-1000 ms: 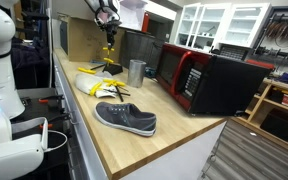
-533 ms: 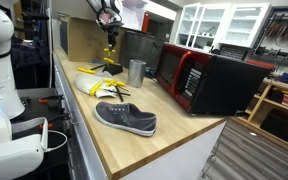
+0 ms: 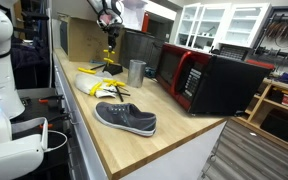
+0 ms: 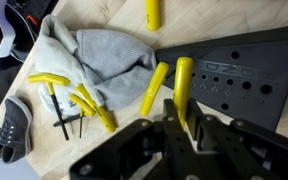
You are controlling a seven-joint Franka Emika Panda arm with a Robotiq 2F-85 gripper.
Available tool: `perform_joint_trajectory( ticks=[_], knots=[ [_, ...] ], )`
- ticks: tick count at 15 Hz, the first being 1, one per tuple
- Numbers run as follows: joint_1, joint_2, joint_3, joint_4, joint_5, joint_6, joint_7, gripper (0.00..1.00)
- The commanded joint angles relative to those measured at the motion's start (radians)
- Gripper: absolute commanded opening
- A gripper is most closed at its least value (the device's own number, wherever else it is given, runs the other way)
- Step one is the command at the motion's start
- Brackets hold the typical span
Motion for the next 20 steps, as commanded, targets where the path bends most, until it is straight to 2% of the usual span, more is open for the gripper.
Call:
perform_joint_trajectory(
  ticks=[1, 20],
  knots=[
    [-0.013, -0.029, -0.005, -0.038, 0.01, 0.016, -0.026, 0.04],
    [-0.015, 0.01, -0.016, -0.016, -0.012, 0.02, -0.055, 0.04]
  ],
)
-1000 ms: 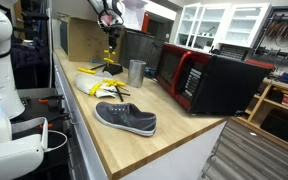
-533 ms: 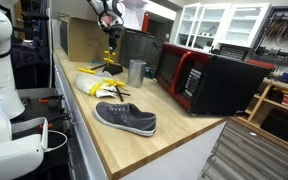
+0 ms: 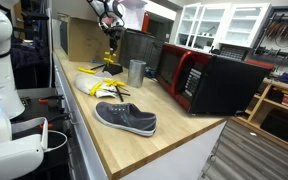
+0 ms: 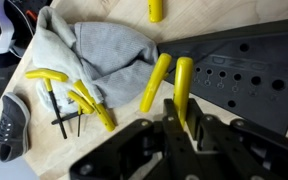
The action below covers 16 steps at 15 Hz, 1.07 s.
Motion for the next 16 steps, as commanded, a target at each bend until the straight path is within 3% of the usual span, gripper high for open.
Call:
perform_joint_trajectory(
  ticks=[1, 16],
  knots=[
    [-0.001, -0.006, -0.009, -0.007, -0.006, 0.003, -0.037, 0.04],
    [0.006, 0.015, -0.012, -0.002, -0.006, 0.002, -0.061, 0.04]
  ],
)
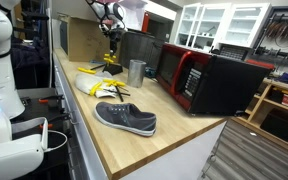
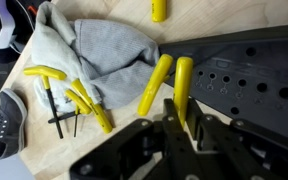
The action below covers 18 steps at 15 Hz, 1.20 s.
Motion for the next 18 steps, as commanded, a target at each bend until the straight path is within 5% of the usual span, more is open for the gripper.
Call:
perform_joint_trajectory(
  ticks=[1, 18],
  knots=[
    [0.005, -0.007, -0.006, -0.001, -0.006, 0.002, -0.024, 0.04],
    [0.02, -0.005, -0.004, 0.0, -0.038, 0.021, -0.018, 0.04]
  ],
)
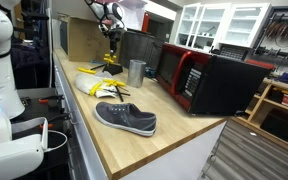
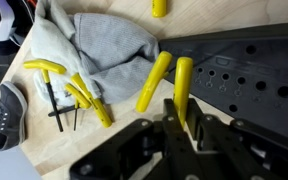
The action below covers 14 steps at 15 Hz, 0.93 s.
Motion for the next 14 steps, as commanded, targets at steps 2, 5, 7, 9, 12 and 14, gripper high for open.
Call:
perform_joint_trajectory(
  ticks=[2, 5, 7, 9, 12, 14],
  knots=[
    [0.007, -0.008, -0.006, -0.003, -0.009, 0.022, -0.017, 0.04],
    [0.007, -0.005, -0.005, -0.001, -0.007, 0.023, -0.019, 0.04],
    [0.006, -0.004, -0.005, -0.003, -0.006, 0.021, -0.02, 0.04],
    [0.003, -0.003, -0.005, -0.007, -0.002, 0.023, -0.022, 0.04],
    [0.003, -0.003, -0.004, -0.011, 0.0, 0.029, -0.022, 0.04],
    [0.004, 0.0, -0.002, -0.016, -0.001, 0.04, -0.02, 0.04]
  ],
)
